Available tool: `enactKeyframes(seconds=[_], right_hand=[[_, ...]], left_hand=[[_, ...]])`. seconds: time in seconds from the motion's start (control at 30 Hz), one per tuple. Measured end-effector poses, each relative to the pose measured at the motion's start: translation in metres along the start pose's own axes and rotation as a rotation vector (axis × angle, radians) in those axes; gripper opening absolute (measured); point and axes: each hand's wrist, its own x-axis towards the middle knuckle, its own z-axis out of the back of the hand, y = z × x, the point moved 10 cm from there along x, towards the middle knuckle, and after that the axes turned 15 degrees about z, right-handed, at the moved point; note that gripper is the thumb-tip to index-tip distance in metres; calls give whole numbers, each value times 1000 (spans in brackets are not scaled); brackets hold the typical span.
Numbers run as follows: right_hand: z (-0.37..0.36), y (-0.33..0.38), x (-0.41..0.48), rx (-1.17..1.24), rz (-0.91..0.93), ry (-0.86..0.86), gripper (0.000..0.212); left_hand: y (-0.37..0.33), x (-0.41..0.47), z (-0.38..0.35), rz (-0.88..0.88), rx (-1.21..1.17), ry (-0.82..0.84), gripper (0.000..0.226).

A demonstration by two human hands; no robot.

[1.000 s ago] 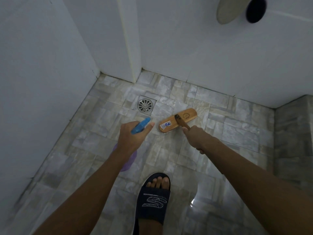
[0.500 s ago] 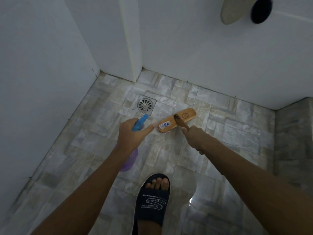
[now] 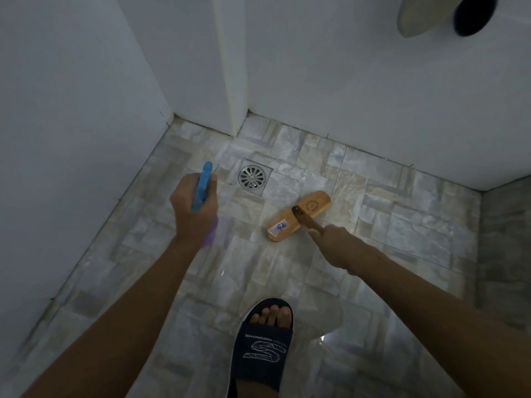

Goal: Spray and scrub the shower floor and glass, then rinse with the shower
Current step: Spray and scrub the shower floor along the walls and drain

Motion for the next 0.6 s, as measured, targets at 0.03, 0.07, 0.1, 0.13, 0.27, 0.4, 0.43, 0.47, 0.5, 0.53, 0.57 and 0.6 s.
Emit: enactKeyframes(seconds=[0.03,0.07,0.1,0.13,0.27,0.4,0.43,0.47,0.5,0.53,0.57,0.6], right_hand=[[5,13,9,-3,39,2,50],[12,26,21,2,72,-9,51],[22,39,35,20,86,-33,53],[33,52,48,52,94,-60,53],[80,96,102,183,114,-144,46],[81,87,106,195,94,-158,47],[68,77,100,165,95,-123,50],[53,62,91,127,99,-99,53],[38,47,79,87,103,-86,55],[25,33,66,46,117,-79,60],[14,21,56,-2,142,-73,67],[6,9,48,-34,147,-71,68]], left_hand=[[0,1,2,23,-25,-19,31],[-2,1,4,41,-52,-34,30],[-3,2,5,47,-74,-35,30],[-5,3,5,38,-91,-30,29],[-4,15,-13,31,-88,1,28],[-6,20,-16,64,-82,-17,26],[-4,20,-14,38,-63,-12,27],[-1,19,-14,8,-32,-4,28],[3,17,-14,-15,-6,3,29],[6,15,-14,-30,6,6,29],[6,14,-16,-36,10,10,29],[6,12,-21,-36,13,26,28]])
